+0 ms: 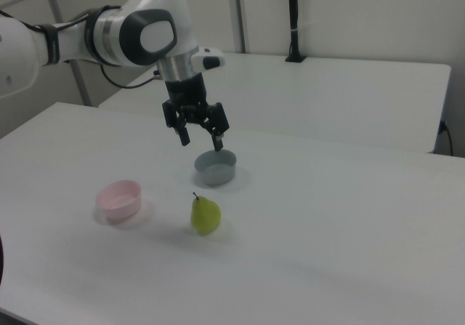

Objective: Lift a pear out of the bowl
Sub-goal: 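Open the gripper, release the pear, and raise the gripper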

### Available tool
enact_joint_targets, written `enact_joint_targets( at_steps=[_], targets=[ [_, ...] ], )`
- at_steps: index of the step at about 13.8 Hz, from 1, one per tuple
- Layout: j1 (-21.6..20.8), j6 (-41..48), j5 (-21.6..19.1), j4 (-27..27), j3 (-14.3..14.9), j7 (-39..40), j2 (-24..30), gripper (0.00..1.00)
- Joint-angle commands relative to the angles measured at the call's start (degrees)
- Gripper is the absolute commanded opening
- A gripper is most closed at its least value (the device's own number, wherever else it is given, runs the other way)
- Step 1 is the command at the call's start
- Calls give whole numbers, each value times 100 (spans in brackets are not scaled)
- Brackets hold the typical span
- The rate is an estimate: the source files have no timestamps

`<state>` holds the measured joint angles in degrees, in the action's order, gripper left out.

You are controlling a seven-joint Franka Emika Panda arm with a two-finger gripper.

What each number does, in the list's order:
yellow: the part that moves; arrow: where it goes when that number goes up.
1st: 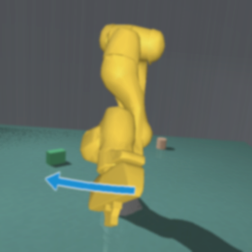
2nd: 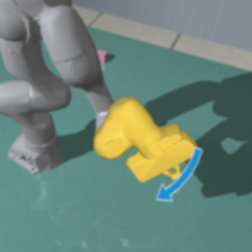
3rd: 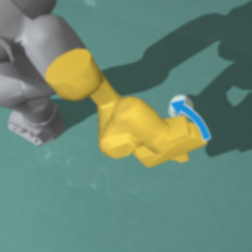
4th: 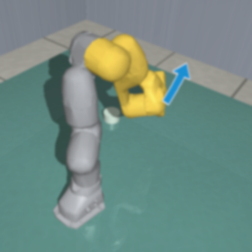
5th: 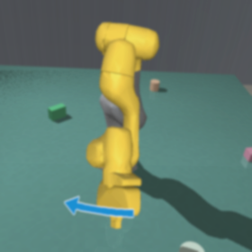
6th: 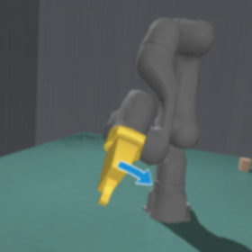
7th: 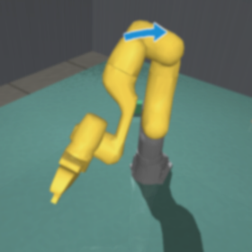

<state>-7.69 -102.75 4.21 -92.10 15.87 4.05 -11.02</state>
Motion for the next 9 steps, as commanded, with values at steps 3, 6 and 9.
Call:
enact_joint_targets(
  at_steps=[3,6,9],
  targets=[
    [-48,264,10,26,233,-211,337,100],
    [-48,377,10,26,241,-211,364,100],
    [-57,492,10,35,321,-202,390,100]
  ],
)
